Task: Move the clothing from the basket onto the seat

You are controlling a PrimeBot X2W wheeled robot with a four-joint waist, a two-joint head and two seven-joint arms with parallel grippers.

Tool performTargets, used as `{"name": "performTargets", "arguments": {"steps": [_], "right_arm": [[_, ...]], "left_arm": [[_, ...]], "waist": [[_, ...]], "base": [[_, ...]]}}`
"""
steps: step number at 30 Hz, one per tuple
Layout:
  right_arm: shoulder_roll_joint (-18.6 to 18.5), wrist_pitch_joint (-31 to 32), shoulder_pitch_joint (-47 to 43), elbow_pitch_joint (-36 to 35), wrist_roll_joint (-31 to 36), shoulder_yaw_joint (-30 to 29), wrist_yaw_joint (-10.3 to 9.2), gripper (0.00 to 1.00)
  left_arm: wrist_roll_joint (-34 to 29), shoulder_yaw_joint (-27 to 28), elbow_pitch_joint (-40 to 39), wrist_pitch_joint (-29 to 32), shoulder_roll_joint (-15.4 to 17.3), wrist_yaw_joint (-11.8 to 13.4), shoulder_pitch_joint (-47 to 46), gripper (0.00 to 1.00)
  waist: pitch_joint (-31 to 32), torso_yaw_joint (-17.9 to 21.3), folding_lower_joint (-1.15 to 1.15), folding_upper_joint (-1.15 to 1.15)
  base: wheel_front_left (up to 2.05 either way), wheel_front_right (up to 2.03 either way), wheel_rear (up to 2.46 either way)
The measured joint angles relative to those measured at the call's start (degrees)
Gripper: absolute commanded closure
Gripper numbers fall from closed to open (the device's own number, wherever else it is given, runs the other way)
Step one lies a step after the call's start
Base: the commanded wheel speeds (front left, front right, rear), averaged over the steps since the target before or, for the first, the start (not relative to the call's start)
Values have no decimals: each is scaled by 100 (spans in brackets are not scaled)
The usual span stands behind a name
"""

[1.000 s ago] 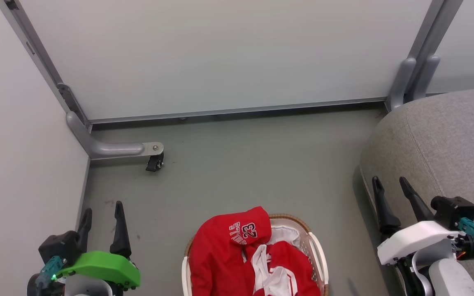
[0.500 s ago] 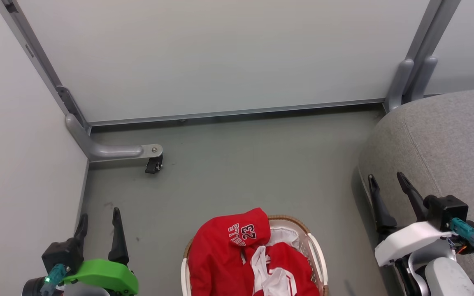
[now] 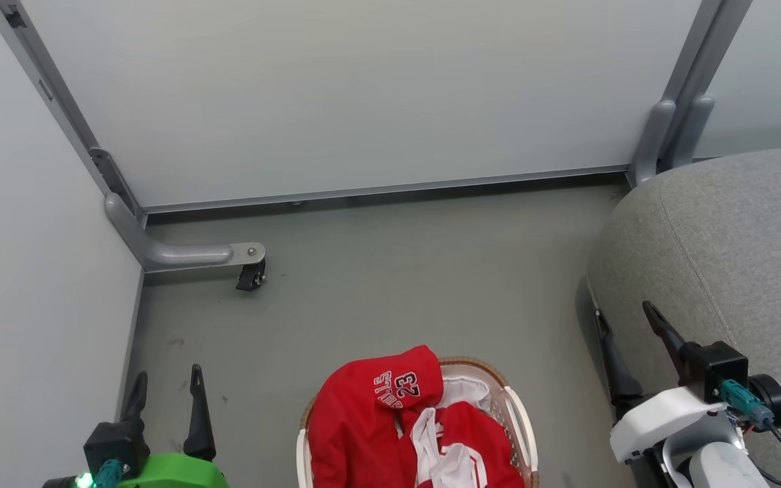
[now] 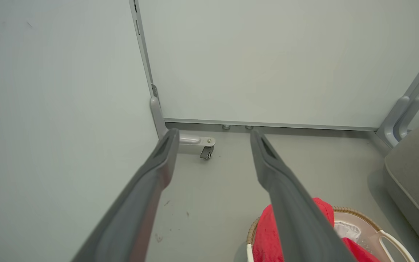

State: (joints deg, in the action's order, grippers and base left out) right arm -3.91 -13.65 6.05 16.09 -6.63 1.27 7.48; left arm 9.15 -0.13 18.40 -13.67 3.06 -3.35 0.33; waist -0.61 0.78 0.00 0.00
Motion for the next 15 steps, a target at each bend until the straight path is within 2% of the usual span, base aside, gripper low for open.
{"name": "performTargets", "arguments": {"steps": [10, 15], "right_arm": [[24, -101, -10, 8, 404, 46, 0, 0], [29, -134, 126, -59, 547, 58, 1, 0]], "left_arm": [[-416, -2, 44, -103, -12, -29, 38, 0], [-557, -80, 124, -136, -16, -121, -14, 0]], "waist": [[-87, 53, 0, 0], [-271, 114, 0, 0]], "base": [[0, 0, 0], [0, 0, 0]]}}
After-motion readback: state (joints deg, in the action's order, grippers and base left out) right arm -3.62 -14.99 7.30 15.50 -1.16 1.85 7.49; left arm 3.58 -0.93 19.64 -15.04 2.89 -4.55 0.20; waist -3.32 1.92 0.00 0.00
